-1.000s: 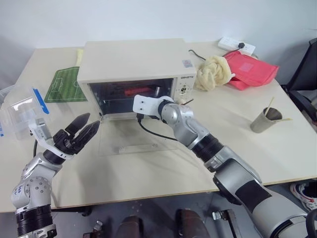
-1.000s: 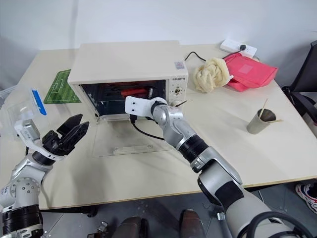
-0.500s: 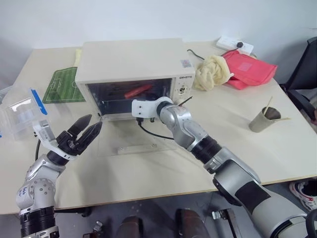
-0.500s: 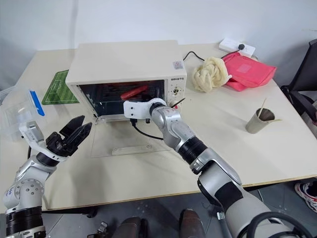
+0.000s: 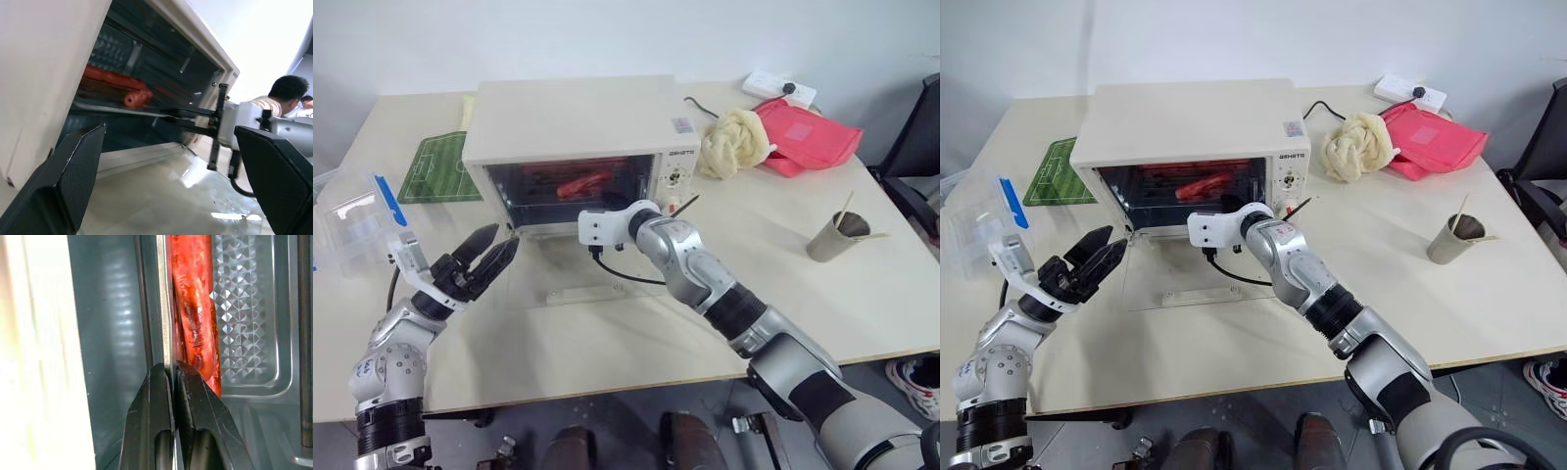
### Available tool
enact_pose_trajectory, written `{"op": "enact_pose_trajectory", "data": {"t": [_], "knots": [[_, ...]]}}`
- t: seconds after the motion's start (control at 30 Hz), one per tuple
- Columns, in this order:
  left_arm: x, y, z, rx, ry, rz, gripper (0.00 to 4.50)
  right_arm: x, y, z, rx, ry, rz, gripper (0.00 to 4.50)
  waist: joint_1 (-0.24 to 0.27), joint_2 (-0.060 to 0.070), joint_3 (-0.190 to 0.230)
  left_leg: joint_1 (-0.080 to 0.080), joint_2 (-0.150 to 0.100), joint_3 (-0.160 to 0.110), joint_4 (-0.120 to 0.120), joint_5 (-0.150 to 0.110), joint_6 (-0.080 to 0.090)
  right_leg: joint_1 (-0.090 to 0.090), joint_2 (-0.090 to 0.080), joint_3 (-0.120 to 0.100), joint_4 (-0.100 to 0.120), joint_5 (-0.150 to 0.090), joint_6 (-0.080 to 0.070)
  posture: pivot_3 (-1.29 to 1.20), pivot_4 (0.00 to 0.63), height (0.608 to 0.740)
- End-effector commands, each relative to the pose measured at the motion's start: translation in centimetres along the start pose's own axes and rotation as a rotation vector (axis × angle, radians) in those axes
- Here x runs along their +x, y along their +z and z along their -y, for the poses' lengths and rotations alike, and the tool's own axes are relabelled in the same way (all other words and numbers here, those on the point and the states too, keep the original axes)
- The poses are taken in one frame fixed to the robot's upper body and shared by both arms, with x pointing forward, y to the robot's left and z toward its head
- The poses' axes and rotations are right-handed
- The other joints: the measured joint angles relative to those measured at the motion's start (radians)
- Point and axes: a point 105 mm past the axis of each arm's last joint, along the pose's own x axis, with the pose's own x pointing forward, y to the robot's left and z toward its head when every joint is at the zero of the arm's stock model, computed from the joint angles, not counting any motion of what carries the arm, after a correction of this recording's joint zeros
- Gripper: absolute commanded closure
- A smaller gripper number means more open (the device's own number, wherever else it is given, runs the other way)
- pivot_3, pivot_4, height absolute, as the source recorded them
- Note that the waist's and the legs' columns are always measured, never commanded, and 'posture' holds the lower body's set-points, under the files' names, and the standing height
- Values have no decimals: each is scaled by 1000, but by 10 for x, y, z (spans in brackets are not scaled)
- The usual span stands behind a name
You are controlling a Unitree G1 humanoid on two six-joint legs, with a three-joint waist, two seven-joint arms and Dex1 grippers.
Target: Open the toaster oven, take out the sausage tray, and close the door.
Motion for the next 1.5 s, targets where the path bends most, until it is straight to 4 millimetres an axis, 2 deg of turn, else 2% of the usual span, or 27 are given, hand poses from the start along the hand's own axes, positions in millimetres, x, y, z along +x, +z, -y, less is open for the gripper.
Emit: {"op": "enact_pose_trajectory", "data": {"t": [0.03,0.27,0.43,0.67,0.93,1.5], "knots": [[1,7,1,26,-25,2,0,-10,18,21,-3,-64,73,4458,-1,0,0,0,0,0,0,0,0,0,0,0,0,0,0,0,150,740],[6,5,5,-10,-94,-27,0,-25,29,24,4,-62,119,4458,-1,0,0,0,0,1,-2,0,0,-1,0,0,-1,0,0,0,150,740],[19,13,6,-3,-149,-16,0,-31,27,11,-8,-25,126,4458,1,0,0,0,0,1,-2,0,0,-1,0,0,-1,0,0,0,150,740],[22,18,4,1,-167,-11,0,-39,25,13,-28,-29,130,4458,0,0,0,0,0,4,-3,0,0,-1,0,0,-1,0,0,0,150,740],[27,25,-3,11,-151,20,0,-57,26,4,-69,-16,153,4458,4,0,0,0,0,11,-2,0,0,-1,0,0,-1,0,0,0,150,740],[12,34,-11,7,-99,7,0,-82,24,-2,-93,-33,158,4458,12,0,0,0,0,11,-2,0,0,-1,0,0,-2,0,0,0,150,740]]}}
